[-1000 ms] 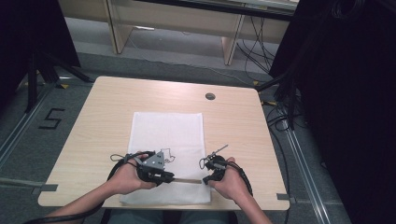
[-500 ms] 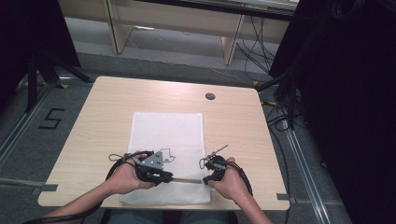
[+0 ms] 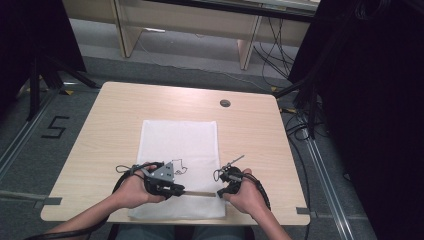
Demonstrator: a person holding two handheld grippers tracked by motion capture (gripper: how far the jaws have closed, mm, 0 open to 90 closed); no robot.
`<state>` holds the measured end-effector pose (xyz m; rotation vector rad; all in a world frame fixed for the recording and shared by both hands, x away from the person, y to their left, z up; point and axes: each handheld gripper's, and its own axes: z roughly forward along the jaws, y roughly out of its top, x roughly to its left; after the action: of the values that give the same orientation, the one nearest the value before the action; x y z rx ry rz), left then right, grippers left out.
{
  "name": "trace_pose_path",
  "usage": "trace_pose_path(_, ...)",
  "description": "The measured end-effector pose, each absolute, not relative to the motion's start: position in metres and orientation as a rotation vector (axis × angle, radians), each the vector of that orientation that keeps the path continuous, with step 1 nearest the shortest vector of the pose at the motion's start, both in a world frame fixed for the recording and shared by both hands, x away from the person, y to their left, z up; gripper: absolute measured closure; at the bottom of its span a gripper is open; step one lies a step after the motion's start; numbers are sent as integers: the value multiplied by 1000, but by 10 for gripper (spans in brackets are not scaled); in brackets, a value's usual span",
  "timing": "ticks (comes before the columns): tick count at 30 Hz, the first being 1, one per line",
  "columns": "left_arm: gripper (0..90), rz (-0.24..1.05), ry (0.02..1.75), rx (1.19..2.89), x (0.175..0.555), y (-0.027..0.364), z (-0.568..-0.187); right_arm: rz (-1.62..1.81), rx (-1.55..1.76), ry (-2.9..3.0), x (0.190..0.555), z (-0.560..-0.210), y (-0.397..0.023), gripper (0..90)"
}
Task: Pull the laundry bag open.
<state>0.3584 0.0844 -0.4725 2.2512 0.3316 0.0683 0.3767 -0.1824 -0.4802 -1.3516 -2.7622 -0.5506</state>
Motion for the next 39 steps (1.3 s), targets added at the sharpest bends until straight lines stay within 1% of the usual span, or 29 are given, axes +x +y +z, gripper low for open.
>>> trace_pose_path(1, 821, 58, 357, 2247, 357, 84, -473, -550, -1351, -2762, 377, -480, -182, 900)
trace_pose_path(12, 821, 48, 372, 2234, 357, 90, -472, -565, -1333, -2773, 378, -482, -183, 900)
trace_pose_path(30, 821, 52, 360, 2247, 355, 90, -472, -581, -1333, -2771, 377, -482, -183, 900)
trace_pose_path(36, 821, 45, 381, 2230, 354, 100, -472, -566, -1356, -2749, 376, -481, -182, 900)
trace_pose_path(39, 821, 58, 367, 2241, 354, 99, -472, -556, -1341, -2767, 378, -482, -183, 900)
